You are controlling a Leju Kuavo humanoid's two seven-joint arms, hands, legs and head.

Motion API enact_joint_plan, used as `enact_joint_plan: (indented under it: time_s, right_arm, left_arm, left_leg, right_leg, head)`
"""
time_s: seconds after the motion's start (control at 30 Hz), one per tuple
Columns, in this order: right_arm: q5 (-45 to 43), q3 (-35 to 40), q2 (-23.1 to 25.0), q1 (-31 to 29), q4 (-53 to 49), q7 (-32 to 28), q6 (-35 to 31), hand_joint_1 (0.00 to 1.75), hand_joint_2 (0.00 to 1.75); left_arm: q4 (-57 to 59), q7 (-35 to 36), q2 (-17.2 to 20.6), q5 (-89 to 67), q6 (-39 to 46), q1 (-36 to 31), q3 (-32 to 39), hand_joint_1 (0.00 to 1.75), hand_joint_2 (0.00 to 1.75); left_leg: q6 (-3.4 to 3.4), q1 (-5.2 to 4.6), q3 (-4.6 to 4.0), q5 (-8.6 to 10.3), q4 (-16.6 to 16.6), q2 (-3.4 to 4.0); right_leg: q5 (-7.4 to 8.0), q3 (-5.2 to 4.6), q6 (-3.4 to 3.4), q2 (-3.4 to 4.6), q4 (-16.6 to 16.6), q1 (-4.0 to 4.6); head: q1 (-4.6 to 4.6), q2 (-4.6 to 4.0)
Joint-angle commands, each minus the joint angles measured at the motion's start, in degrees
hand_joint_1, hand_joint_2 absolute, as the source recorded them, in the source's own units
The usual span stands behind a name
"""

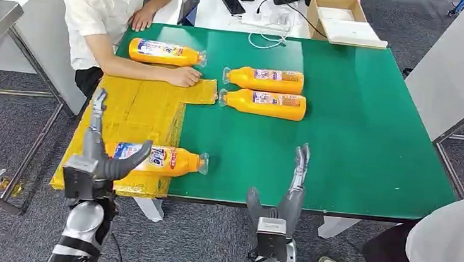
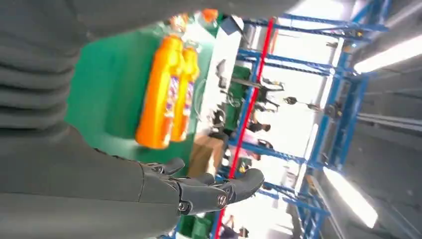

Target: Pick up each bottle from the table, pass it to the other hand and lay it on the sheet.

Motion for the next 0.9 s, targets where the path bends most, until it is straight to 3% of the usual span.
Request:
enact_joint_plan:
  time_s: [0.03, 0.13, 0.23, 0.27, 0.33, 0.37, 0.63, 0.83, 0.9]
  right_arm:
    - [-0.65, -2.91, -2.26, 0.46, -4.15, 0.17, -0.81, 0.00, 1.75]
    - [1.57, -3.18, -3.28, 1.21, -6.56, 0.17, -5.28, 0.00, 1.75]
    - [0.87, -4.45, -3.70, 1.70, -7.26, 0.17, -5.00, 0.00, 1.75]
    - [0.86, -4.86, -3.56, 1.29, -6.41, 0.17, -4.83, 0.00, 0.00]
    - [1.25, -5.79, -3.00, 1.21, -5.60, 0.17, -4.50, 0.00, 0.00]
    - [2.21, -6.10, -2.59, 1.28, -4.75, 0.17, -5.01, 0.00, 1.75]
    - [1.93, -6.76, -1.64, 1.38, -3.56, 0.17, -4.74, 0.00, 1.75]
    - [11.88, -10.52, 0.37, 2.14, -5.96, 0.17, -6.45, 0.00, 1.75]
    - [6.57, -9.99, -1.62, 2.11, -5.33, 0.17, -6.45, 0.00, 1.75]
  left_arm:
    - [-8.26, 0.49, 2.20, 4.24, -3.28, 2.70, 1.12, 0.00, 1.75]
    - [-9.81, 1.43, 2.13, 6.11, -6.09, 5.24, 0.24, 0.00, 1.75]
    - [-9.54, 2.66, 3.03, 6.04, -8.06, 6.80, -1.58, 0.00, 1.75]
    - [-9.04, 3.43, 3.19, 6.16, -9.04, 6.76, -2.37, 0.00, 1.75]
    - [-8.37, 4.27, 3.32, 5.73, -10.30, 7.86, -3.45, 0.00, 1.75]
    - [-8.00, 4.82, 3.34, 5.77, -11.41, 9.00, -3.93, 0.00, 1.75]
    - [-7.69, 4.70, 3.24, 5.25, -11.87, 10.42, -3.74, 0.00, 1.75]
    - [-9.04, 1.76, 1.70, 3.97, -12.54, 13.66, -2.79, 0.00, 1.75]
    - [-9.81, 1.59, 1.45, 4.39, -12.36, 13.97, -2.70, 0.00, 1.75]
  left_leg:
    - [-0.04, 0.02, 0.12, -0.05, -0.02, 0.13]
    - [-0.03, -0.01, 0.13, -0.05, -0.04, 0.08]
    - [-0.03, -0.03, 0.19, -0.07, -0.06, 0.12]
    - [-0.03, -0.03, 0.14, -0.04, -0.06, 0.06]
    - [-0.04, -0.01, 0.21, -0.05, -0.07, 0.04]
    - [-0.07, 0.00, 0.32, -0.09, -0.10, 0.08]
    - [-0.04, -0.01, 0.13, -0.04, -0.06, 0.08]
    - [-0.03, -0.01, 0.16, -0.08, -0.05, 0.13]
    - [-0.04, -0.02, 0.22, -0.10, -0.06, 0.09]
  right_leg:
    - [-0.02, 0.09, -0.08, 0.07, -0.02, 0.03]
    - [-0.04, 0.12, -0.07, 0.03, -0.03, 0.00]
    - [-0.05, 0.16, -0.07, 0.06, -0.04, -0.01]
    - [-0.04, 0.12, -0.05, 0.01, -0.04, -0.02]
    - [-0.06, 0.19, -0.08, -0.02, -0.07, 0.01]
    - [-0.09, 0.29, -0.12, 0.00, -0.09, 0.02]
    - [-0.03, 0.08, -0.08, 0.01, -0.05, 0.00]
    - [-0.05, 0.10, -0.07, 0.05, -0.04, 0.00]
    - [-0.09, 0.17, -0.09, -0.01, -0.04, 0.00]
  head:
    - [0.00, 0.00]
    - [0.00, 0.00]
    - [0.00, 0.00]
    - [0.00, 0.00]
    - [0.00, 0.00]
    - [-0.02, 0.00]
    - [0.00, 0.00]
    - [0.00, 0.00]
    - [-0.02, 0.00]
